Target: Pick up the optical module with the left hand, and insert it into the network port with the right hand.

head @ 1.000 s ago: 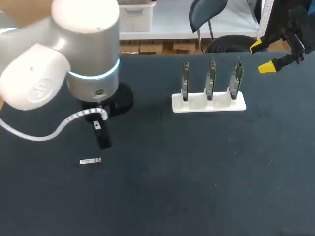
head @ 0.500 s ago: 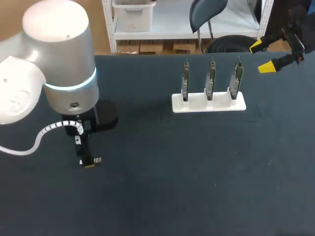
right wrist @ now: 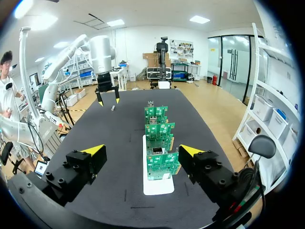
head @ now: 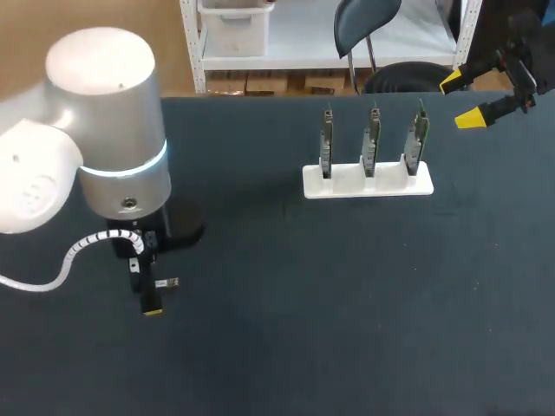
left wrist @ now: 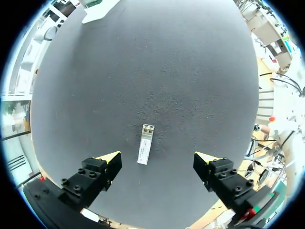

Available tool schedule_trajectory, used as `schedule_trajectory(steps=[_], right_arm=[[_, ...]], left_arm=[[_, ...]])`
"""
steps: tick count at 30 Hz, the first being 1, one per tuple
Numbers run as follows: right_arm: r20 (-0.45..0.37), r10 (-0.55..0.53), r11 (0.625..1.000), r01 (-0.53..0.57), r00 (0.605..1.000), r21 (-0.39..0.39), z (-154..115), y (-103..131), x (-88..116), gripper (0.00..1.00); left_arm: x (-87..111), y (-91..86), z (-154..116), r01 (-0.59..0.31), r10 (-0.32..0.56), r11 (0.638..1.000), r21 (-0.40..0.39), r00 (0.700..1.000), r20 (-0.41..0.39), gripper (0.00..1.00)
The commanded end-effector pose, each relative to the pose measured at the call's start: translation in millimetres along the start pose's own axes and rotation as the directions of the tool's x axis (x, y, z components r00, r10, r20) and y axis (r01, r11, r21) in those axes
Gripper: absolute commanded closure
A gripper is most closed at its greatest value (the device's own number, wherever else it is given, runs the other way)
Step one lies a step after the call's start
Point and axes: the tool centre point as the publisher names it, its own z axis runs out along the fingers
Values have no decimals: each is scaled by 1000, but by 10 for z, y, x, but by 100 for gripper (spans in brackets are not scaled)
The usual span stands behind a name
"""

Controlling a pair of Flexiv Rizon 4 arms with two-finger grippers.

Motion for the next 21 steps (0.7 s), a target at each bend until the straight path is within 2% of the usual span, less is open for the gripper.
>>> schedule_trajectory(steps=[1,10,21], right_arm=[[1,-1,1000,1,1000,4,-1,19,1,0],[1,-1,1000,1,1000,4,-1,19,1,0],[1,-1,1000,1,1000,4,-1,19,1,0]], left_arm=[[5,54,83,-5,5,1000,10,1000,7,0],[76,101,213,-18,18,1000,24,1000,-3,0],[73,192,289,-38,38,999,23,999,9,0]])
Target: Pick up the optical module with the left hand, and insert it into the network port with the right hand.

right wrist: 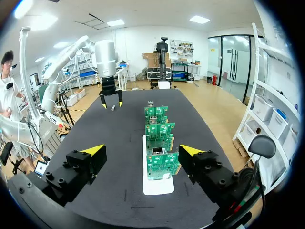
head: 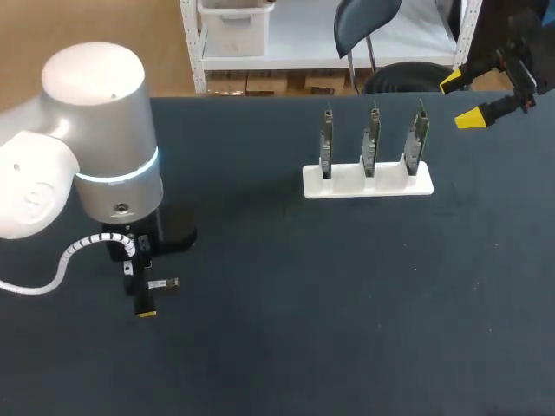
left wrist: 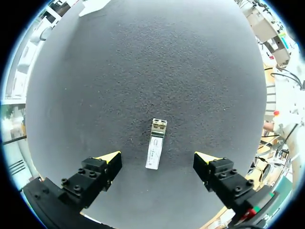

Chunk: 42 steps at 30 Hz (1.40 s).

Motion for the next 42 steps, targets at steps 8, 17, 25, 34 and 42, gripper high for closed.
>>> schedule_trajectory(steps=[8,17,25,34,42], right_arm=[[1,-1,1000,1,1000,4,-1,19,1,0],[1,-1,1000,1,1000,4,-1,19,1,0],[1,-1,1000,1,1000,4,-1,19,1,0],[1,-1,1000,1,1000,4,-1,19,1,0],[1,-1,1000,1,1000,4,-1,19,1,0]], left_arm=[[-26,104,63,-23,23,1000,6,1000,-5,0],[-106,105,103,-48,48,999,5,999,5,100],[-138,102,116,-51,51,999,9,999,10,100],[-145,131,91,-50,50,999,1,999,6,100],[-227,360,-42,33,-29,998,-52,997,75,100]])
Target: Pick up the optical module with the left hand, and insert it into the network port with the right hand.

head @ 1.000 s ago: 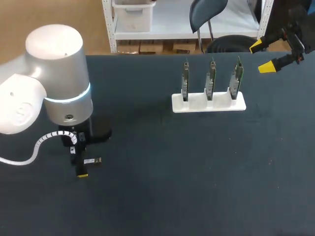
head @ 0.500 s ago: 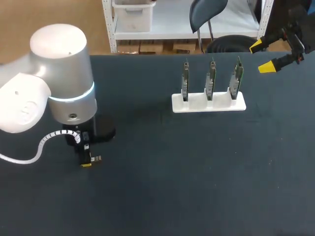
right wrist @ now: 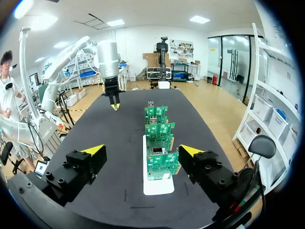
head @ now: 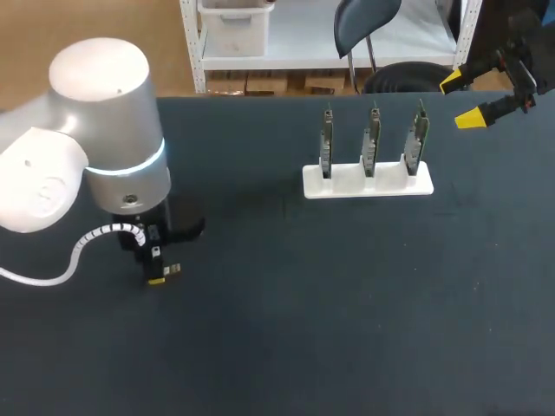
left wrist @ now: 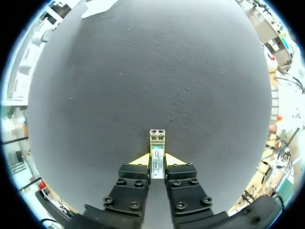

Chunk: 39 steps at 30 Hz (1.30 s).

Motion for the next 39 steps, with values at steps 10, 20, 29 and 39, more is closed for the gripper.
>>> schedule_trajectory(steps=[10,20,29,39], right_arm=[[1,-1,1000,1,1000,4,-1,19,1,0],[1,-1,1000,1,1000,4,-1,19,1,0],[1,-1,1000,1,1000,4,-1,19,1,0],[1,-1,1000,1,1000,4,-1,19,1,0]], left_arm=[[-336,812,-497,119,-100,978,-174,989,112,100],[-901,1545,-1046,230,-146,936,-266,943,299,100],[-1642,1944,-1511,219,-40,926,-307,866,499,100],[-2432,2028,-1866,154,98,930,-333,770,630,100]])
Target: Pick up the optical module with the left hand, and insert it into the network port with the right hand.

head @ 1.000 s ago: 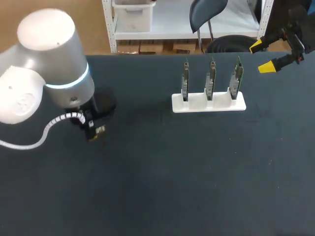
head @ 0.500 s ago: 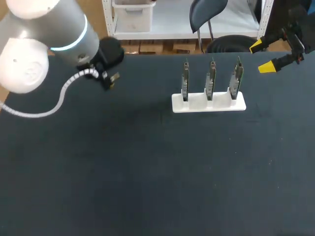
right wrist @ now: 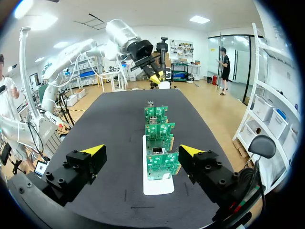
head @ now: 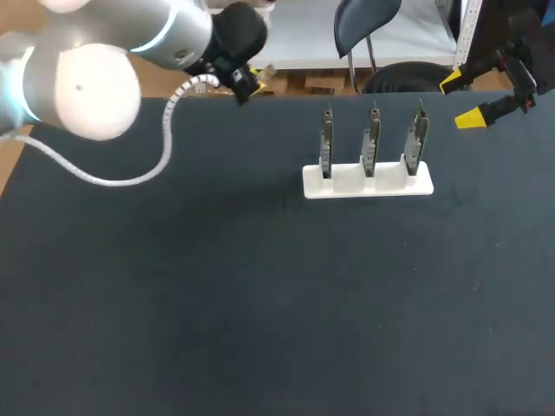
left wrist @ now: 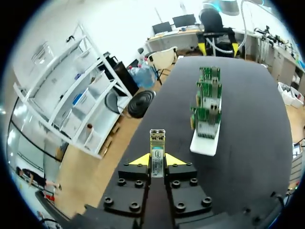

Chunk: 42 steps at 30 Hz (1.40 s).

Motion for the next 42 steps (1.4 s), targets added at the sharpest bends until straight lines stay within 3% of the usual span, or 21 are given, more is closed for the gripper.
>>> schedule_trajectory(steps=[1,6,13,19,26,31,42], right_arm=[[1,-1,1000,1,1000,4,-1,19,1,0],[1,-1,1000,1,1000,4,-1,19,1,0],[1,-1,1000,1,1000,4,-1,19,1,0],[1,-1,1000,1,1000,4,-1,19,1,0],[1,-1,1000,1,1000,4,-1,19,1,0],[1,-1,1000,1,1000,4,-1,19,1,0],[1,-1,1000,1,1000,4,-1,19,1,0]], left_arm=[[-260,25,180,-24,21,999,38,998,66,100],[-611,-40,262,-54,35,993,105,983,178,100],[-1073,-178,285,-110,45,978,180,943,330,100],[-1356,-297,316,-141,12,955,261,898,440,100],[-1575,-460,377,-145,-73,920,365,850,521,100],[-1739,-638,413,-182,-89,894,408,823,560,100],[-1843,-895,585,-157,-170,869,470,796,581,100]])
